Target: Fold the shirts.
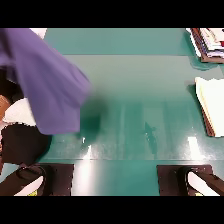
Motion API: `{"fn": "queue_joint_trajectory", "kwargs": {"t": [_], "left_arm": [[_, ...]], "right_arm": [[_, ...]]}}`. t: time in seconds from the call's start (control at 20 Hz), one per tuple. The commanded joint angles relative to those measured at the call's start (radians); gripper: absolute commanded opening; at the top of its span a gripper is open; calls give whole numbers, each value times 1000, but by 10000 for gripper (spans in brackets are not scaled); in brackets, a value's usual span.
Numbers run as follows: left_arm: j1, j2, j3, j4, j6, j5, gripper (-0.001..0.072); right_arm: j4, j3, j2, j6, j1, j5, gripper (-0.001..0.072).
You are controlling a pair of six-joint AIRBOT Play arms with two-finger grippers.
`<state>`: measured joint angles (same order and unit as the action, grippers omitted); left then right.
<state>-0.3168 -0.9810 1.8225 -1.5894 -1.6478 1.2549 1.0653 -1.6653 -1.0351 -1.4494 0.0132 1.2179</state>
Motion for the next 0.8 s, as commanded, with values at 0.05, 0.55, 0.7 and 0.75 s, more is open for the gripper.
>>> {"fn": "queue_joint_trajectory", "kwargs": {"t": [0.05,0.55,0.7,0.75], "left_arm": [[-258,-140,-159,187,-27,26,23],[-260,-286,-225,157,102,-28,628],[-155,-287,-280,161,89,40,628],[-134,-287,-334,163,74,34,628]], "right_arm": [[-1,-13,1,-1,-1,66,19],[0,-13,1,0,-1,98,19],[0,-13,1,0,-1,97,19],[0,-13,1,0,-1,96,19]]}}
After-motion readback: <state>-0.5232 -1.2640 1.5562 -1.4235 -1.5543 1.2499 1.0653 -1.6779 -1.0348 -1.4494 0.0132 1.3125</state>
